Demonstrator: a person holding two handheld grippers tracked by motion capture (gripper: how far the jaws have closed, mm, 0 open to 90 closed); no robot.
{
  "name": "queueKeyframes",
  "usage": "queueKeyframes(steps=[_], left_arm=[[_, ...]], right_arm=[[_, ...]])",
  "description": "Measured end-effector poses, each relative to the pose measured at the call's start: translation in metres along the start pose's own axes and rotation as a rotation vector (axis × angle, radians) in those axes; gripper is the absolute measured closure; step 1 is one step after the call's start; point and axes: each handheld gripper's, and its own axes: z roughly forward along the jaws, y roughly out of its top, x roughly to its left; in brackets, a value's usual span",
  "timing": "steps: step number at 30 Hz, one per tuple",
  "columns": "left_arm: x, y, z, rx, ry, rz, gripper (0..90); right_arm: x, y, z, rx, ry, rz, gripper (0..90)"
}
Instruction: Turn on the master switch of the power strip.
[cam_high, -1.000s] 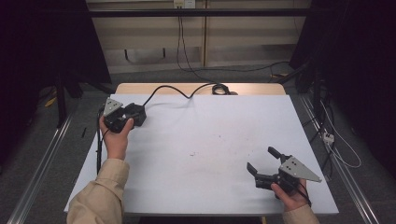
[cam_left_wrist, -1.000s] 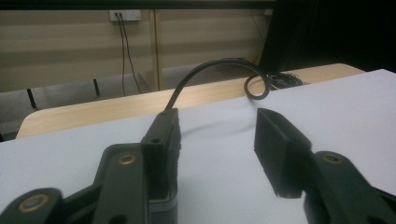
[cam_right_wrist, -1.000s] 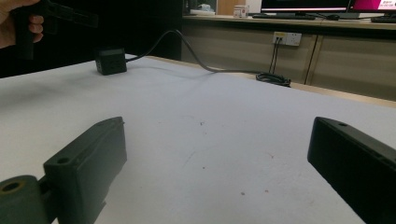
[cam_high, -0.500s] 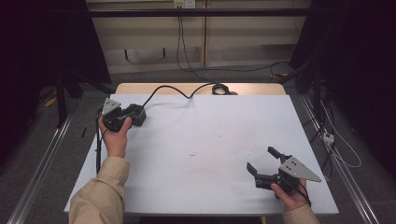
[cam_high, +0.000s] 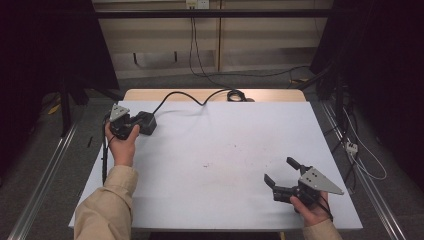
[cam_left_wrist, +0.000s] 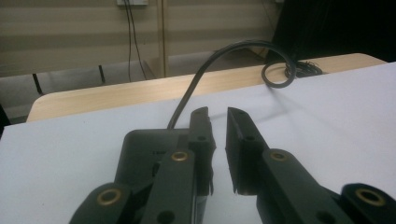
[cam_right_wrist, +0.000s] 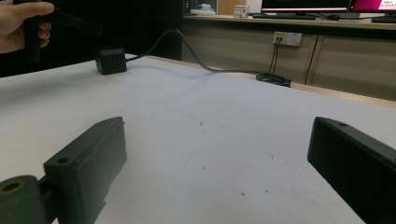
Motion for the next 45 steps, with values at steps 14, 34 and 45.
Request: queueKeyframes(steps=[14, 34, 45], left_arm=[[0.006, 0.000, 0.003, 0.017, 0.003, -0.017, 88.4], [0.014, -0.005, 0.005, 0.052, 0.032, -0.020, 90.0], [0.016, -0.007, 0.007, 0.064, 0.052, -0.020, 90.0]], right_arm=[[0.001, 0.000, 0.000, 0.000, 0.003, -0.006, 3.9], [0.001, 0.001, 0.001, -0.003, 0.005, -0.010, 3.9], [0.001, 0.001, 0.000, -0.002, 0.006, -0.008, 3.9]])
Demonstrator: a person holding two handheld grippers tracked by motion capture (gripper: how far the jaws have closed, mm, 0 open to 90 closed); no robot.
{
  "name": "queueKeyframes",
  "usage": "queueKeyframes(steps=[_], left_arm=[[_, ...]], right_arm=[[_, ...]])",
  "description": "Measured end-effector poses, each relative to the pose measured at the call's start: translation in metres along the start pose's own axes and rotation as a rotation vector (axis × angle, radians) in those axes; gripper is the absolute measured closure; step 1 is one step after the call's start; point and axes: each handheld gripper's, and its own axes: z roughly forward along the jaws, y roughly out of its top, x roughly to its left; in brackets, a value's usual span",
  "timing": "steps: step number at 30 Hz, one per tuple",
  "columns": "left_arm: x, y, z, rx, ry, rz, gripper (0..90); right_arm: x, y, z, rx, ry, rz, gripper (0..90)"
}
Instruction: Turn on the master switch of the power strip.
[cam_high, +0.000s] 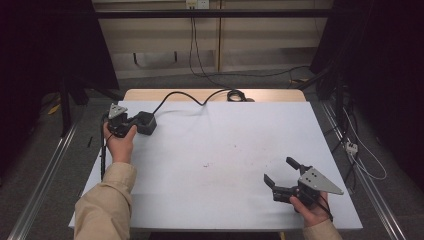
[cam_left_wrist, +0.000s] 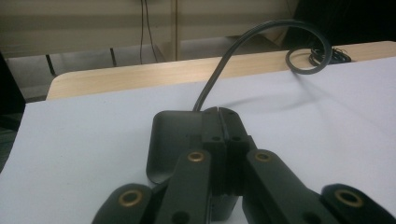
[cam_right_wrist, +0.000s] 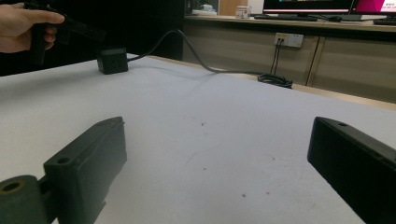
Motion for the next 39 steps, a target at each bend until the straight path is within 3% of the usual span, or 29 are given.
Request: queueKeyframes(steps=[18, 25, 27, 39], left_arm=[[0.0060, -0.0056, 0.0069, 0.011, 0.016, -0.019, 90.0], [0.0060, -0.0063, 0.0084, 0.022, 0.018, -0.011, 90.0], [0.0039, -0.0048, 0.0087, 0.037, 0.032, 0.017, 90.0], [0.0031, -0.0032, 0.0095, 0.057, 0.035, -0.002, 90.0]], right_arm=[[-0.0002, -0.0001, -0.0003, -0.001, -0.002, 0.001, 4.0], [0.0003, -0.0001, -0.0003, 0.000, -0.001, -0.007, 4.0], [0.0003, -0.0001, -0.0002, 0.000, -0.001, -0.005, 4.0], [0.0002, 0.0000, -0.0020, -0.001, -0.005, -0.007, 3.9]])
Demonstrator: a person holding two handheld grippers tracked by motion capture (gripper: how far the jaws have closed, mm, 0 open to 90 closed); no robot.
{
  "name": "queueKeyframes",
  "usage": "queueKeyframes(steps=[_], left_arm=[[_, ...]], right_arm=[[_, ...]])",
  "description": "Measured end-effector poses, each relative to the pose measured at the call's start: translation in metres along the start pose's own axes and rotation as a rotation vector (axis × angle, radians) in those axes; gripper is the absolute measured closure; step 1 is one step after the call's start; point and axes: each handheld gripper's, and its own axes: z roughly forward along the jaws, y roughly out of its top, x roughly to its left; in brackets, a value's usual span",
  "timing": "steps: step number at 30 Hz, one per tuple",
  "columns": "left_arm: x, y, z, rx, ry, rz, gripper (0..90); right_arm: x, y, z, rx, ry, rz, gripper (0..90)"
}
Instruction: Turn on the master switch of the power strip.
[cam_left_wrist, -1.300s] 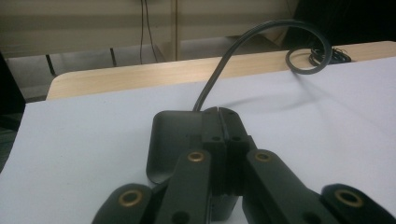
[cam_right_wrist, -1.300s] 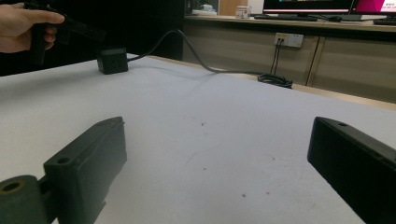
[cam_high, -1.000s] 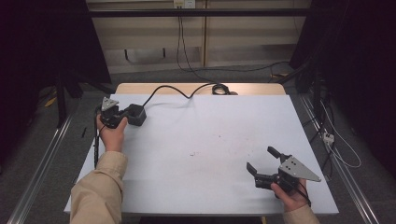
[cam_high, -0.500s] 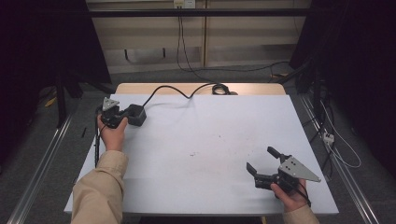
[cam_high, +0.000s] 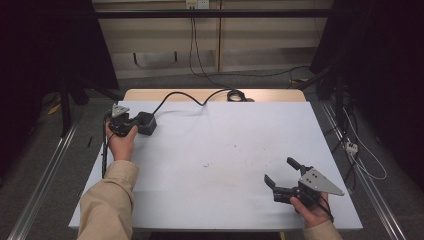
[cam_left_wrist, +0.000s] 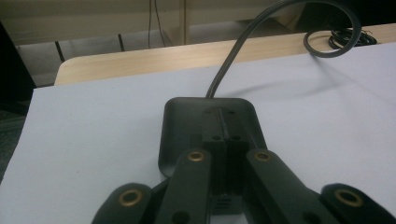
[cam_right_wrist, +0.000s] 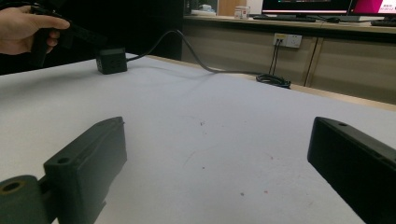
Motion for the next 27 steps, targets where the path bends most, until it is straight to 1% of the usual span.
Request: queueKeyframes(steps=[2, 5, 8, 10, 14, 16, 18, 19, 22, 23, 27], left_arm=[[-0.0001, 0.0004, -0.0002, 0.006, 0.001, 0.003, 90.0], [0.0005, 0.0003, -0.0008, 0.010, 0.000, -0.011, 90.0], [-0.0007, 0.0011, -0.0006, 0.015, 0.006, 0.002, 90.0], [-0.0002, 0.0005, -0.0007, 0.012, 0.003, -0.011, 90.0], [-0.0017, 0.0031, -0.0002, 0.028, 0.012, -0.007, 90.0], [-0.0014, 0.0031, -0.0005, 0.032, 0.010, -0.021, 90.0], [-0.0012, 0.0032, -0.0010, 0.034, 0.010, -0.019, 90.0], [-0.0014, 0.0034, -0.0011, 0.036, 0.010, -0.011, 90.0], [-0.0016, 0.0053, -0.0012, 0.051, 0.012, -0.006, 90.0], [-0.0014, 0.0047, -0.0014, 0.049, 0.010, -0.018, 90.0], [-0.0004, 0.0050, -0.0008, 0.056, 0.008, -0.017, 90.0]], right_arm=[[0.0002, 0.0001, -0.0001, 0.001, 0.001, 0.000, 4.0], [0.0004, 0.0001, -0.0002, 0.000, 0.001, -0.002, 3.9], [0.0006, 0.0002, -0.0007, -0.002, 0.000, 0.000, 4.0], [0.0003, 0.0002, -0.0011, -0.002, -0.002, -0.001, 4.0], [-0.0001, 0.0003, -0.0018, -0.006, 0.001, -0.001, 4.0], [0.0002, 0.0004, -0.0018, -0.006, 0.000, -0.001, 4.0], [0.0005, 0.0004, -0.0017, -0.005, 0.001, -0.001, 3.9], [0.0006, 0.0005, -0.0017, -0.006, 0.001, -0.002, 3.9], [0.0005, 0.0005, -0.0017, -0.006, 0.001, -0.001, 4.0], [0.0004, 0.0005, -0.0018, -0.007, -0.001, -0.002, 4.0], [-0.0001, 0.0003, -0.0038, -0.009, -0.004, -0.001, 4.0]])
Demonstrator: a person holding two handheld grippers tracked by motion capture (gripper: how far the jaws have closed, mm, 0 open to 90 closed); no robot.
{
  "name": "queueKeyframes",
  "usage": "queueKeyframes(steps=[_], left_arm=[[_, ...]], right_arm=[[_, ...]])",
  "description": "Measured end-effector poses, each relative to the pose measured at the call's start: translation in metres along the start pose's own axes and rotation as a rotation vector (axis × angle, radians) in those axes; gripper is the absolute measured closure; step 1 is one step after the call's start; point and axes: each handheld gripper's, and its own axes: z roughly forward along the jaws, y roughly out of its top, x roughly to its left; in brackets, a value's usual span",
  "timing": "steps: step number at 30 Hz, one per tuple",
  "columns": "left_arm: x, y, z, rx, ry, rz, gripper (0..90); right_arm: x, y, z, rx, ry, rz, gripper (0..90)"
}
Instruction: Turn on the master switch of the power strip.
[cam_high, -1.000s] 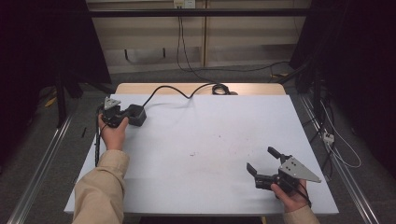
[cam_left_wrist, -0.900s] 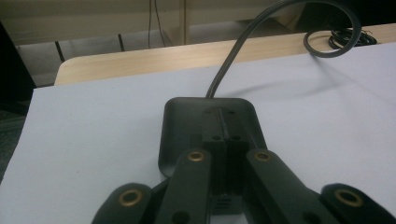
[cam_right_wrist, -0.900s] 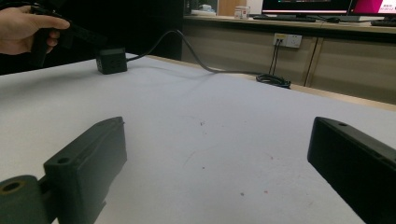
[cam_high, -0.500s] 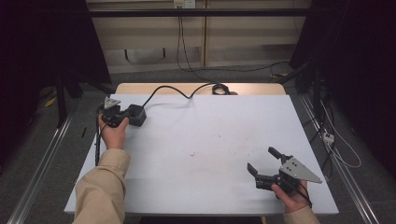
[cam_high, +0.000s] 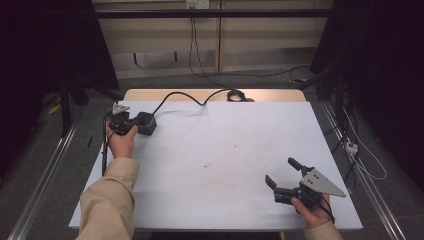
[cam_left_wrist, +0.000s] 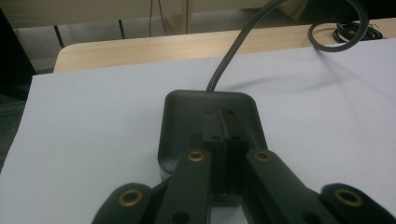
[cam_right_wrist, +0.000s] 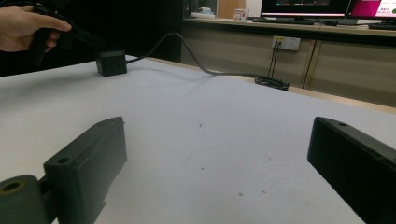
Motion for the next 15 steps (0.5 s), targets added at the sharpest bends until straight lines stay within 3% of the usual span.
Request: queueKeyframes(steps=[3, 6, 9, 12, 13, 15], left_arm=[[0.0011, -0.0012, -0.0002, -0.009, -0.007, -0.007, 90.0], [-0.0013, 0.0000, 0.0006, -0.011, 0.005, 0.020, 90.0], [0.0009, -0.0021, -0.0007, -0.033, -0.007, -0.009, 90.0], [0.0003, -0.0014, -0.0017, -0.030, 0.000, 0.007, 90.0], [-0.0002, -0.0013, -0.0019, -0.041, -0.024, -0.014, 90.0], [-0.0010, -0.0005, -0.0026, -0.035, -0.019, -0.008, 90.0]], right_arm=[[-0.0012, -0.0002, -0.0009, -0.001, -0.005, 0.000, 3.9], [-0.0017, -0.0006, -0.0008, 0.002, -0.007, 0.003, 3.9], [-0.0014, -0.0001, -0.0001, -0.001, -0.005, 0.003, 3.9], [-0.0011, -0.0002, 0.0006, 0.003, -0.003, 0.001, 3.9], [-0.0011, -0.0002, 0.0016, 0.003, -0.001, 0.000, 3.9], [-0.0011, -0.0001, 0.0024, 0.002, -0.004, 0.003, 3.9]])
